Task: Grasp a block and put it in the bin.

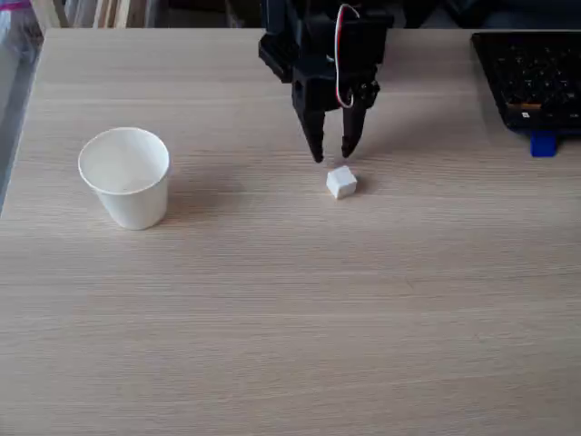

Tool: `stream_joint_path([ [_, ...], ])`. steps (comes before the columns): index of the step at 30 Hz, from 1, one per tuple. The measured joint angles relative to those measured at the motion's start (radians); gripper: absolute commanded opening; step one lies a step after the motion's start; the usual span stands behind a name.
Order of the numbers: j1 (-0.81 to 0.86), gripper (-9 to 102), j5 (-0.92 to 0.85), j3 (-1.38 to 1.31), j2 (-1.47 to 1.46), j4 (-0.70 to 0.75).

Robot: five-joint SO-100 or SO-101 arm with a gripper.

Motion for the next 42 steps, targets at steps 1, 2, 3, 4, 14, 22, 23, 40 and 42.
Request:
stream_joint_path([
  [1, 0.0, 18, 0.0, -0.005, -0.011, -0.006],
  [2, 0.0, 18, 0.0, -0.009, -0.02, -0.012],
  [3, 0.0, 18, 0.0, -0.014, -0.029, -0.017],
  [4, 0.0, 18, 0.0, -0.017, -0.035, -0.018],
  [14, 0.005, 18, 0.0, -0.06, -0.123, -0.064],
  [22, 0.017, 19, 0.0, -0.087, -0.179, -0.091],
  [23, 0.017, 19, 0.0, -0.091, -0.187, -0.091],
  [40, -0.003, 19, 0.003, -0.164, -0.293, -0.115],
  [42, -0.003, 19, 0.003, -0.173, -0.304, -0.115],
])
